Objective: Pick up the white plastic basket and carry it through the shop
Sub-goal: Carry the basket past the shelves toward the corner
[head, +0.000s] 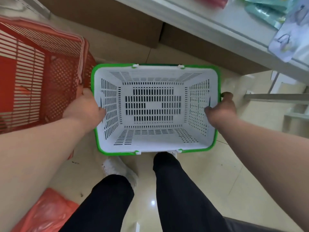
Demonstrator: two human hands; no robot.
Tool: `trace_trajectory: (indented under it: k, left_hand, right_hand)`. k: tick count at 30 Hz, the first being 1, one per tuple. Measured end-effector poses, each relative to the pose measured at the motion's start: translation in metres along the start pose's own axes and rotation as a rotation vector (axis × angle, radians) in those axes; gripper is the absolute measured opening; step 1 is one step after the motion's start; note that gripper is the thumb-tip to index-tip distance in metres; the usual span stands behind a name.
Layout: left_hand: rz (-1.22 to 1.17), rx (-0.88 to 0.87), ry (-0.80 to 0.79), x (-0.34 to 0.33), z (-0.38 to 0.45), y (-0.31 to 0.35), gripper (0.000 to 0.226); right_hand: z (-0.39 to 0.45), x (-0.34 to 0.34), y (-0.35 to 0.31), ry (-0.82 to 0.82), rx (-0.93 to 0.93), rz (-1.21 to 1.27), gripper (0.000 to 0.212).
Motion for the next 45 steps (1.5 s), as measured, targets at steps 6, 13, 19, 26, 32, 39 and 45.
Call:
trace_trajectory:
  k: [6,13,19,26,32,39,45]
  left_hand:
    - [-0.170,0.080,-0.012,-0.013,0.006,-0.010,0.063]
    - [-0.215,0.119,-0.011,0.015,-0.027,-0.004,0.089]
    - [-0.294,0.147,-0.019,0.063,-0.084,-0.001,0.062]
    - [-0.410,0.102,-0.027,0.156,-0.148,-0.014,0.051]
    - [-0.588,0.104,0.007,0.199,-0.213,-0.057,0.057]
    - [-0.917,0.166,0.179,0.238,-0.268,-0.135,0.046]
    - [-1.140,0.325,0.281,0.237,-0.313,-0.224,0.048]
  right_hand:
    - [0.008,-0.013,0.009,-0.064,-0.074,0.073,0.032]
    - [-0.027,0.019,0.009,-0.048,-0.075,0.026,0.039]
    - [-0.081,0.077,0.006,-0.031,-0.101,-0.015,0.024]
    - [-0.166,0.135,-0.016,0.005,-0.112,-0.115,0.021]
    - [-0.246,0.151,-0.056,0.039,-0.017,-0.027,0.025]
    - [-0.333,0.152,-0.161,0.119,0.244,-0.048,0.032]
    - [-0.405,0.102,-0.282,0.097,0.470,-0.177,0.027]
Point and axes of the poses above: each hand's wrist, its own z-axis towards the middle knuckle, its own x-axis out of the back of the hand, y = z × x, the point moved 7 cm from there along z, towards the middle knuckle, and after that the axes turned 15 degrees about -x, right-handed, at the moved point
